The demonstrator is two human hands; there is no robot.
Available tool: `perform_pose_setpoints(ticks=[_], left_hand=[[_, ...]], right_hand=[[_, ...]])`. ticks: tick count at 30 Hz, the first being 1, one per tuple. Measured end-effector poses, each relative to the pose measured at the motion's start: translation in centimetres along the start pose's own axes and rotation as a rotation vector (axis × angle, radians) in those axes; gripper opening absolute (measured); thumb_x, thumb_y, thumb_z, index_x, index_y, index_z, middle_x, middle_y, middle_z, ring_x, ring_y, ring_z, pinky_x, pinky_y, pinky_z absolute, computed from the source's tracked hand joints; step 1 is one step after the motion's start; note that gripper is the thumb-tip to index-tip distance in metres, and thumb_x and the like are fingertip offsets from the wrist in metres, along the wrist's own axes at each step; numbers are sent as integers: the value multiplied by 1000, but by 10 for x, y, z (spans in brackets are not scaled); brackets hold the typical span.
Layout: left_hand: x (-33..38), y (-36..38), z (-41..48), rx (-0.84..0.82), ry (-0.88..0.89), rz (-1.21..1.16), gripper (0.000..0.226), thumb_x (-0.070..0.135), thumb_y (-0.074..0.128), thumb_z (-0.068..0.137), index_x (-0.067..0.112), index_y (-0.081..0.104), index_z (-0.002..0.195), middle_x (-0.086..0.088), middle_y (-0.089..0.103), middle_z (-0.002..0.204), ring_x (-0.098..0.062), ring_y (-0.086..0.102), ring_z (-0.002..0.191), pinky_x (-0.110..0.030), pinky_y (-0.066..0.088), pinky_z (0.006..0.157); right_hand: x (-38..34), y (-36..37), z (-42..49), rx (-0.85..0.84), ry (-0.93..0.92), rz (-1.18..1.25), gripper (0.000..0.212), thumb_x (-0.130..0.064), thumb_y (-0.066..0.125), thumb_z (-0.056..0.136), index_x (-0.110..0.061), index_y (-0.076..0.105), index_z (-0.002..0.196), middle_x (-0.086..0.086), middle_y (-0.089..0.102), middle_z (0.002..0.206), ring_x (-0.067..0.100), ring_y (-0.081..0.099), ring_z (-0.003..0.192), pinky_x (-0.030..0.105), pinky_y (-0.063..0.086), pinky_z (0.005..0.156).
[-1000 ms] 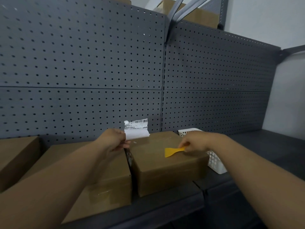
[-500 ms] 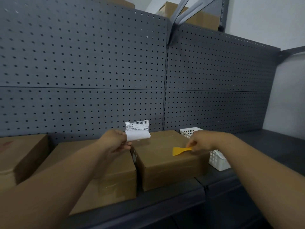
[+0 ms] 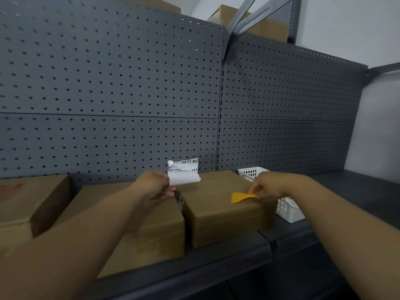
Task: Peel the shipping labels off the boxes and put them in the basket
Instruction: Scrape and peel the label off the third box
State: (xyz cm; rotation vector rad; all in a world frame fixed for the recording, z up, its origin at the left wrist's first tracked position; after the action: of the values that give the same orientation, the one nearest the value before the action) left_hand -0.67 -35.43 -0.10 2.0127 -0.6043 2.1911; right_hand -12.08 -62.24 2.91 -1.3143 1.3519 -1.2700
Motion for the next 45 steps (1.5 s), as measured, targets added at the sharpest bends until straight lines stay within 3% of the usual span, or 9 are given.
perform_pose_setpoints(ticks=[5,11,18,23,30,33,37,41,45], left_hand=[[-3,-3,2,15,-14,24,15,8,48,95,6,63,94,-8,67,71,-4,62,39,-17,47,45],[-7,-11,4,28,-16,23,18,9,48,94,12,62,84,-6,67,70,-4,62,40,-16,47,44],[-14,-12,5,23,-27,31,15,10,50,93,13,63,86,-3,70,66,-7,66,48,-17,47,47],[-10,-6,5,17,-24,-6,16,10,52,92,12,63,81,5,69,48,-4,64,43,-19,45,52],[0,5,11,106,-16,46,15,9,52,92,9,66,89,-7,70,70,-13,66,56,-15,47,40],[1,17,14,148,-24,39,15,10,52,92,10,66,87,-6,71,70,-12,67,56,-18,51,47],[1,34,11,191,-22,27,13,10,51,93,8,64,92,-11,70,78,-19,65,66,-30,54,69],[3,48,5,229,-23,20,15,8,50,94,7,64,89,-10,67,74,-10,64,49,-15,53,46],[2,57,2,232,-26,6,15,8,50,94,5,64,90,-10,66,70,-9,64,46,-16,50,45]], right_hand=[[-39,6,15,27,-78,55,34,-21,51,92,-24,58,125,-2,61,121,13,53,98,30,42,92],[-32,-4,13,208,-36,208,25,-17,51,92,-19,64,114,-5,57,98,12,52,86,23,38,73],[-5,1,7,275,117,171,29,-17,47,94,-16,62,118,7,59,123,24,54,107,35,44,92],[4,3,14,315,105,183,30,-16,45,94,-15,60,120,8,55,129,24,53,110,31,42,89],[32,0,32,323,10,195,30,-19,46,96,-15,56,124,8,53,128,21,51,103,26,36,81],[45,1,39,319,-34,172,29,-18,46,95,-16,57,122,8,55,123,18,48,91,28,37,77],[54,3,44,298,-85,175,29,-17,46,94,-15,59,121,8,57,123,23,54,101,34,45,86],[60,6,48,311,-111,190,30,-16,47,94,-16,57,122,8,57,126,26,54,111,38,45,95],[64,10,54,307,-136,214,31,-16,47,94,-16,57,123,7,56,127,23,53,109,31,42,89]])
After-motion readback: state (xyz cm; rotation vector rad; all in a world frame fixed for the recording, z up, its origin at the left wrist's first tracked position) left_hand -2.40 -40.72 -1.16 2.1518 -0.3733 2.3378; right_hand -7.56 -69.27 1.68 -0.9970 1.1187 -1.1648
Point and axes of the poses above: each hand's wrist, its own z-axis towards the middle knuckle, its own y-axis out of the palm, x = y × z, the point moved 1 cm from there along z, towards the middle knuckle
